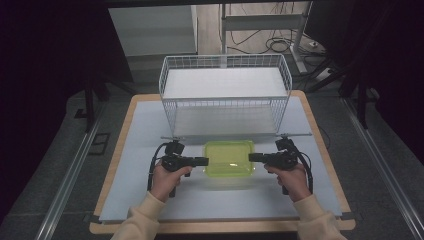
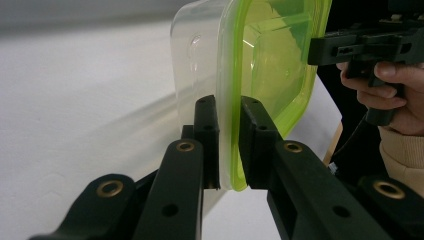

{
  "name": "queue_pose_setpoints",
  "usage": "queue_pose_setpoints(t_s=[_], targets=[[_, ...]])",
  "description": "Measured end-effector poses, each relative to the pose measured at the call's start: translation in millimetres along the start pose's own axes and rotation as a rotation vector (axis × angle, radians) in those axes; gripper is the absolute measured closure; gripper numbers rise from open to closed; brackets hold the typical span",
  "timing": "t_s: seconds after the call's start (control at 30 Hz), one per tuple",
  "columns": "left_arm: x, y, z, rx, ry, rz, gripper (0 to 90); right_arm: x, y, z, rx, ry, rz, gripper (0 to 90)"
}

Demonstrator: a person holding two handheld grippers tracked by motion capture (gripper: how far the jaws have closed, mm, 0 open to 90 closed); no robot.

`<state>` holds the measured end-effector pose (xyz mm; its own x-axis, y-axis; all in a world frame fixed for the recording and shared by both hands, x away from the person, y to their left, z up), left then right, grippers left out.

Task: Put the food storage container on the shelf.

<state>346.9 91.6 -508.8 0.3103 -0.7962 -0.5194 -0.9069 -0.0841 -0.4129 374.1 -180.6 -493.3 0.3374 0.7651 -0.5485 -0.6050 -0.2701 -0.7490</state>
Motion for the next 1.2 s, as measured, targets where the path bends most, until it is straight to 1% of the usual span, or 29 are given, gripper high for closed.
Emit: queue_pose_setpoints(t_s=[0.13,0.37,0.67,0.77,0.9,0.93,0.97,1.03,1.13,1.2], targets=[[-3.9,-0.9,-2.5,0.012,0.004,-0.011,80.6,-1.4,-2.4,3.3,-0.011,0.002,-0.011,80.8],[-8.9,-2.6,-6.9,0.020,0.010,-0.025,80.7,-4.4,-7.3,7.7,-0.029,0.005,-0.026,80.8],[-16.2,-8.2,-10.4,0.033,0.002,-0.039,80.7,-4.3,-13.7,11.3,-0.040,0.006,-0.043,80.8],[-19.5,-11.8,-12.2,0.041,0.001,-0.049,80.8,-5.2,-18.6,13.6,-0.053,0.012,-0.053,80.7],[-25.1,-16.6,-16.1,0.048,-0.003,-0.059,80.8,-7.2,-28.4,18.2,-0.074,0.025,-0.050,80.7],[-25.1,-16.6,-16.1,0.048,-0.003,-0.059,80.9,-7.2,-28.4,18.2,-0.074,0.025,-0.050,80.7],[-28.6,-19.3,-19.3,0.054,-0.001,-0.066,80.9,-8.9,-33.3,20.9,-0.085,0.028,-0.056,80.7],[-31.7,-21.7,-22.2,0.058,-0.001,-0.068,80.9,-11.0,-37.3,23.3,-0.088,0.027,-0.064,80.6],[-34.2,-25.0,-25.1,0.069,-0.010,-0.067,80.9,-12.8,-41.1,25.5,-0.094,0.033,-0.071,80.7],[-35.4,-27.2,-27.3,0.067,-0.008,-0.074,80.9,-13.9,-43.8,26.3,-0.098,0.038,-0.073,80.7]])
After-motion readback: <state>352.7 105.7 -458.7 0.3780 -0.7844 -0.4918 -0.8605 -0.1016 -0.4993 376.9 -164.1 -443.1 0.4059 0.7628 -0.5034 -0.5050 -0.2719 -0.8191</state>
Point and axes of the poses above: each handheld gripper's, and its own axes: x roughly forward along the jaws, y roughly out of its underside, z roughly to its left, the point moved 5 cm from there along x, roughly forward along the jaws, and after that the axes turned 15 degrees about -x, right-handed, at the moved point
